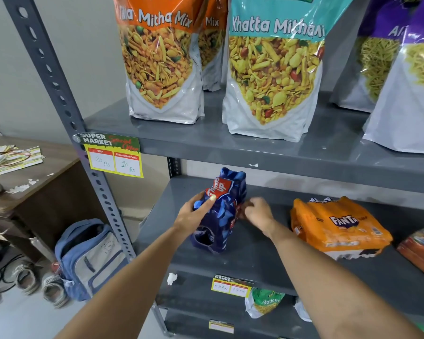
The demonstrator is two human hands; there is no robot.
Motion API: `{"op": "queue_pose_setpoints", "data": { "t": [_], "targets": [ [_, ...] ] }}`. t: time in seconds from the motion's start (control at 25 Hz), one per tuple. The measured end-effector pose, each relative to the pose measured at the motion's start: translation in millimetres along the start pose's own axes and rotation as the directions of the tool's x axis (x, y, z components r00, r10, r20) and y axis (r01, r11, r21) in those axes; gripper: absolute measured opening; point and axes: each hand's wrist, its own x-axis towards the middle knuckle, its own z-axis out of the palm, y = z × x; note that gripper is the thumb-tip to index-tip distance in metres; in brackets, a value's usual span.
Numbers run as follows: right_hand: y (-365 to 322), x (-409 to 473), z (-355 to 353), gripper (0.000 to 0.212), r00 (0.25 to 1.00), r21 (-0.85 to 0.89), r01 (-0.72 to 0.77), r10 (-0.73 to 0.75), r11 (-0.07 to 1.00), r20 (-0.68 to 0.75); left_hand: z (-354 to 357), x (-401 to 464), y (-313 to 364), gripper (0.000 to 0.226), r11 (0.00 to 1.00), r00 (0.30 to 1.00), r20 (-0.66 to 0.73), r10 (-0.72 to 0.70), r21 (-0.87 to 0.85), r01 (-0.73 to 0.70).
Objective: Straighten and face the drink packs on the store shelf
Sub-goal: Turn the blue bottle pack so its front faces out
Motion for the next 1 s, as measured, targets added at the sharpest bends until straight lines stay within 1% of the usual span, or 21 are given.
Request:
{"op": "queue_pose_setpoints", "data": {
  "t": [0.04,0.08,0.12,0.16,0.2,0.24,0.28,0.36,0.48,0.56,0.68,0.8,1.0],
  "targets": [
    [-5,4,-6,0.02,0.991,-0.02,0.061,-0.062,0.998,-0.118,-6,4,1,0.037,0.999,1.0,0.0,-0.004,0.036,0.004],
    [-12,8,-12,0.031,0.981,-0.028,0.114,-0.117,0.993,-0.154,-11,7,4,0.04,0.997,1.0,-0.012,-0.012,0.081,0.013],
    [-17,13,-16,0.049,0.983,-0.022,0.153,-0.154,0.988,-0.104,-17,11,5,0.042,0.992,0.999,-0.041,-0.017,0.124,0.022],
    [-23,18,-19,0.068,0.984,-0.027,0.176,-0.176,0.984,-0.004,-23,13,8,0.043,0.986,0.995,-0.094,-0.025,0.164,0.04],
    [-27,21,-20,0.082,0.977,-0.051,0.192,-0.186,0.98,0.104,-27,16,11,0.045,0.981,0.986,-0.163,-0.039,0.183,0.07],
    [-29,22,-19,0.09,0.963,-0.078,0.213,-0.197,0.974,0.182,-31,21,13,0.048,0.977,0.971,-0.233,-0.055,0.188,0.101],
    [-30,23,-18,0.091,0.955,-0.106,0.239,-0.213,0.965,0.207,-36,26,16,0.049,0.971,0.955,-0.287,-0.075,0.195,0.135],
    [-28,19,-16,0.086,0.95,-0.175,0.293,-0.266,0.94,0.162,-43,38,24,0.052,0.953,0.928,-0.348,-0.131,0.213,0.215],
    [-27,3,-17,0.077,0.93,-0.27,0.367,-0.344,0.89,0.131,-45,52,33,0.058,0.938,0.914,-0.354,-0.198,0.201,0.282],
    [-28,-13,-17,0.076,0.921,-0.304,0.388,-0.365,0.87,0.134,-40,52,37,0.054,0.929,0.911,-0.366,-0.192,0.232,0.288],
    [-26,-38,-16,0.074,0.923,-0.268,0.385,-0.363,0.883,0.128,-37,45,37,0.053,0.897,0.912,-0.379,-0.157,0.331,0.292],
    [-23,-61,-12,0.071,0.927,-0.24,0.374,-0.357,0.896,0.111,-43,31,33,0.053,0.868,0.925,-0.352,-0.145,0.404,0.29],
    [-21,-90,-2,0.072,0.947,-0.263,0.321,-0.307,0.91,0.094,-47,12,31,0.053,0.83,0.934,-0.346,-0.092,0.492,0.265]
  ]
}}
